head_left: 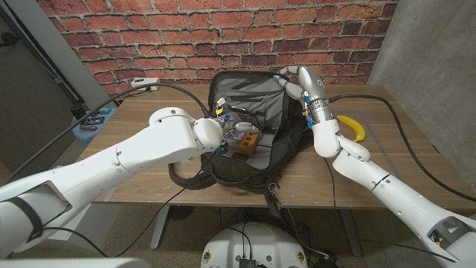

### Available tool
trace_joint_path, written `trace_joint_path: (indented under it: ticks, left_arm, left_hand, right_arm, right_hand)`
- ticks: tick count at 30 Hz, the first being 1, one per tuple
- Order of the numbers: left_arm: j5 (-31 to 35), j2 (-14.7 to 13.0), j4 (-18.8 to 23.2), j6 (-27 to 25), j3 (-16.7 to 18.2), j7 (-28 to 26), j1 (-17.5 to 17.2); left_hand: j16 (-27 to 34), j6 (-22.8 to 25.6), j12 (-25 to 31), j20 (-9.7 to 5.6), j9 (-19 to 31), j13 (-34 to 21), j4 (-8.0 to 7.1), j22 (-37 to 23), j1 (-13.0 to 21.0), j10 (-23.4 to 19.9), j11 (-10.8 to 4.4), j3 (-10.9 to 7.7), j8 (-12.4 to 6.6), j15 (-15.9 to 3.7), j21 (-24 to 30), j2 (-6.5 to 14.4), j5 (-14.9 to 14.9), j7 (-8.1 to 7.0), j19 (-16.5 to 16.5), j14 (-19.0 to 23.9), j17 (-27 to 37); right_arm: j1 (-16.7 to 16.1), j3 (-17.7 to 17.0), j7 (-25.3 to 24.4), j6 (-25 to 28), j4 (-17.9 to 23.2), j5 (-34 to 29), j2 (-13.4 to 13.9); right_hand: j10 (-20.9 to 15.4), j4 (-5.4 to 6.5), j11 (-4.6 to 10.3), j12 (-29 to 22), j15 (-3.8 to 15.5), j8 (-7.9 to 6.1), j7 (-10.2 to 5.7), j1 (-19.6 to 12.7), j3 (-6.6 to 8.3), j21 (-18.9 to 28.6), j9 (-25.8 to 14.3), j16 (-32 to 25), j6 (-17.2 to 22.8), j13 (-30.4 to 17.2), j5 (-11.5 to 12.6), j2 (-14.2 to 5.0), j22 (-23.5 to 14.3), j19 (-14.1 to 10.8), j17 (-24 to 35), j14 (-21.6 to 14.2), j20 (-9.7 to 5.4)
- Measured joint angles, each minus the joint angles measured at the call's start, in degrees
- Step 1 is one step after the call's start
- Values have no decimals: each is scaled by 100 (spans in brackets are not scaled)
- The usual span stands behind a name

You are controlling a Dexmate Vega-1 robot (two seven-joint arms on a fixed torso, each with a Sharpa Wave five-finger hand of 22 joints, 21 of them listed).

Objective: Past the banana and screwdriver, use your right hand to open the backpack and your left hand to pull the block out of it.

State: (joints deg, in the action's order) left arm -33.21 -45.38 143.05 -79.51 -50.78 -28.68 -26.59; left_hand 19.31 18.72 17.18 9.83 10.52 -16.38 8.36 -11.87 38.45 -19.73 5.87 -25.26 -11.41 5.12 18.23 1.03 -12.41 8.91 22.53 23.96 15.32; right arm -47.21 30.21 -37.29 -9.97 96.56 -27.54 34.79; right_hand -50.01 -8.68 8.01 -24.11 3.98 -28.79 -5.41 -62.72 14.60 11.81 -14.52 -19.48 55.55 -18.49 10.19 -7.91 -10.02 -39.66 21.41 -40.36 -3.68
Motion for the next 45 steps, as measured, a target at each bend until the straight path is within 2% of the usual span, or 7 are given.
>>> trace_joint_path:
  ticks: [12,14,16,21,24,33,45]
  left_arm:
    - [-2016,-158,-134,-34,-280,-1832,509]
    - [-2295,-171,-172,-37,-316,-2084,586]
    - [-2539,-174,-201,-37,-341,-2296,635]
    - [-3070,-173,-303,-41,-410,-2740,768]
    - [-3217,-164,-350,-41,-433,-2845,813]
    - [-3420,-42,-584,-46,-550,-2914,990]
    - [-3057,196,-920,-48,-812,-2284,1308]
  left_hand:
    - [65,-21,0,41,0,-26,16,-28,0,-23,43,47,0,62,21,0,0,21,41,62,53]
    - [110,-21,0,64,0,-42,16,-28,0,-23,102,47,0,62,42,0,0,21,64,62,53]
    - [110,-28,0,72,11,-53,16,-28,0,-22,101,47,0,83,42,0,0,75,72,84,65]
    - [166,-21,0,83,30,-63,16,-28,0,-63,142,95,0,98,63,0,0,82,146,98,99]
    - [188,-21,0,102,30,-79,16,-28,0,-63,142,95,0,114,85,0,0,143,165,114,106]
    - [250,-21,0,124,29,-106,16,-27,0,-94,172,142,0,134,85,0,0,143,186,134,133]
    - [294,-104,0,143,13,-132,8,-27,-1,-94,316,182,0,164,85,-1,0,226,205,164,186]
  right_arm:
    - [75,-4,37,-120,-170,60,-23]
    - [101,4,50,-141,-206,70,-32]
    - [126,16,64,-165,-243,81,-42]
    - [186,41,97,-211,-331,110,-57]
    - [218,52,115,-234,-374,127,-64]
    - [283,71,143,-304,-476,172,-77]
    - [297,74,132,-364,-513,187,-81]
  right_hand:
    - [0,24,0,0,0,14,0,0,-24,0,1,0,0,0,-6,0,0,0,-1,0,0]
    - [0,24,0,0,0,-1,0,0,-24,0,1,0,0,0,-6,0,0,0,-1,0,0]
    - [0,24,0,0,0,-4,0,0,-24,0,2,20,0,0,-6,0,0,0,-1,0,0]
    - [0,24,0,0,0,-4,0,-1,-24,0,3,22,0,0,-7,2,0,0,27,0,0]
    - [0,24,0,0,0,-5,0,-3,-24,0,5,22,0,0,-7,3,0,0,27,0,0]
    - [0,24,0,0,0,-27,1,-3,-24,0,4,22,0,0,-11,4,0,0,26,0,0]
    - [0,24,0,0,-20,-28,13,-11,-24,0,0,45,-12,-22,1,11,0,0,26,-20,0]
